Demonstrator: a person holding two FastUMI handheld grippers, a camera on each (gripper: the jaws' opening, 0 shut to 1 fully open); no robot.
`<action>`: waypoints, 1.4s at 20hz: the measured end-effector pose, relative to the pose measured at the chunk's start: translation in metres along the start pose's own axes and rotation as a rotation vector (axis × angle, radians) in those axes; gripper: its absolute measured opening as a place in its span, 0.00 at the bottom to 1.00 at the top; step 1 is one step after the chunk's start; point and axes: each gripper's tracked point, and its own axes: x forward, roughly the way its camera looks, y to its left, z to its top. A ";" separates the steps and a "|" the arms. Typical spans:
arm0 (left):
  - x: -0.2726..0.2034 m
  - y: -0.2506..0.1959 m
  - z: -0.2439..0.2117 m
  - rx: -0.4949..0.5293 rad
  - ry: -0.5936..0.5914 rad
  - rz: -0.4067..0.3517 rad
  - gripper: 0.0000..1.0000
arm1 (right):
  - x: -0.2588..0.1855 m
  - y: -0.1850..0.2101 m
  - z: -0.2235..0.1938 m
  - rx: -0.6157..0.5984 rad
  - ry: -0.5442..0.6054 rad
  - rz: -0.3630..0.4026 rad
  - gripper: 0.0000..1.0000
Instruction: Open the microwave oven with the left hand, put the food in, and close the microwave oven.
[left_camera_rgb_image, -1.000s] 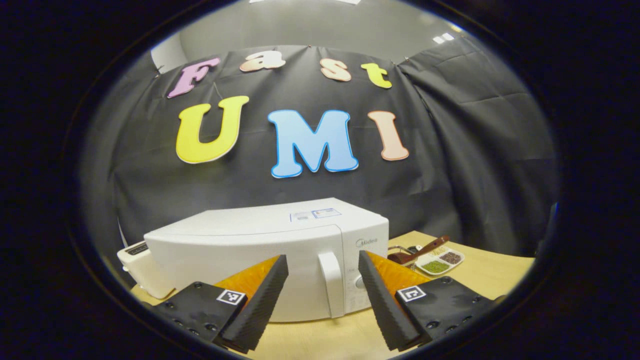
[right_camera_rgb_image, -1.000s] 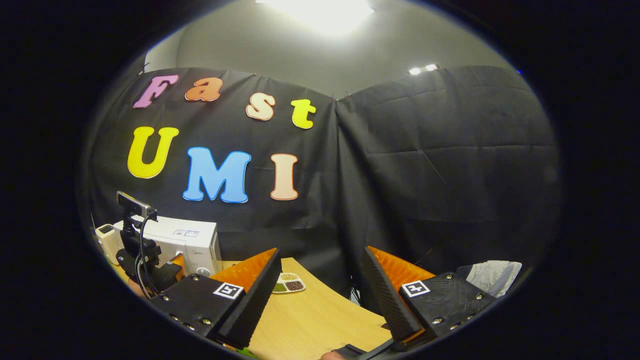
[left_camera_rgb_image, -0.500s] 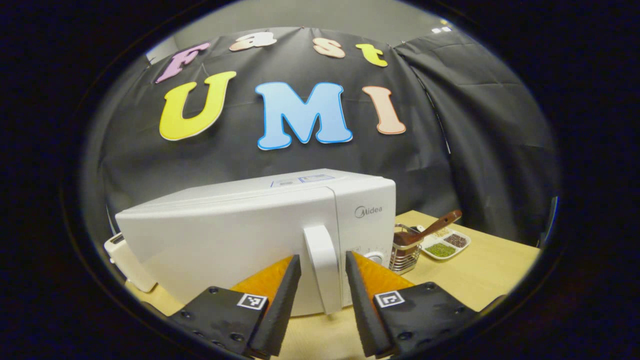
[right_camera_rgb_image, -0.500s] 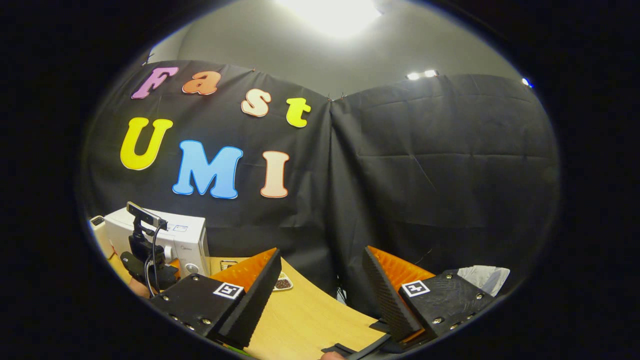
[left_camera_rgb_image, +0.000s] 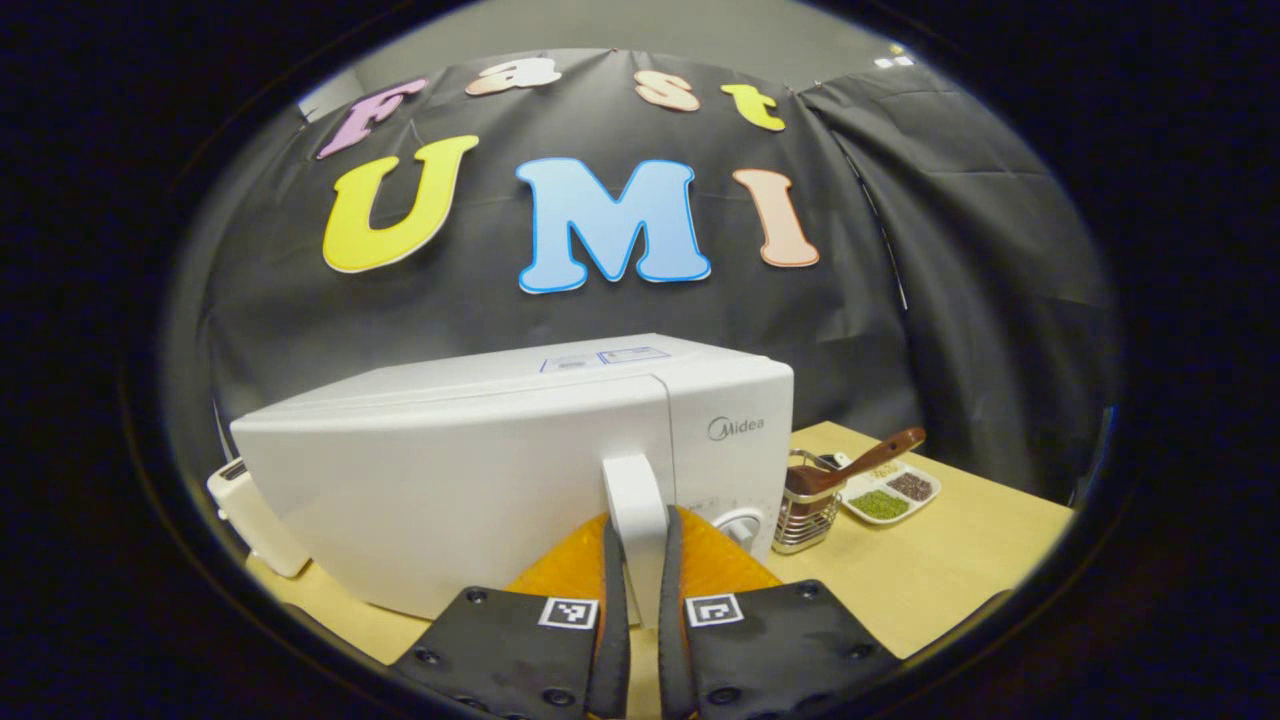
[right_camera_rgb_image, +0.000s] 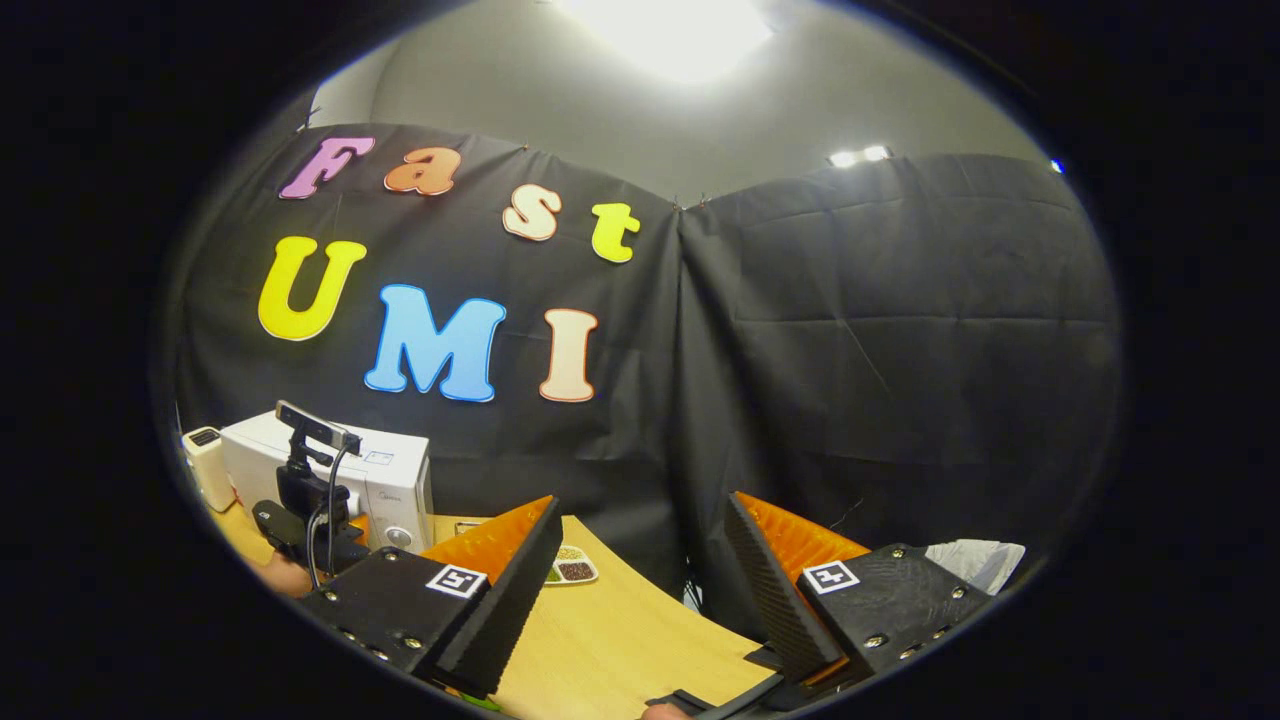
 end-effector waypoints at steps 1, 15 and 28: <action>-0.001 0.000 0.000 -0.005 0.012 -0.001 0.15 | 0.000 -0.002 0.000 -0.006 -0.003 0.007 0.99; -0.138 0.015 -0.024 0.015 0.024 0.063 0.13 | -0.013 0.022 0.014 0.032 -0.083 0.298 0.99; -0.270 0.096 -0.055 0.009 0.086 0.309 0.13 | -0.055 0.046 0.012 0.094 -0.106 0.532 0.99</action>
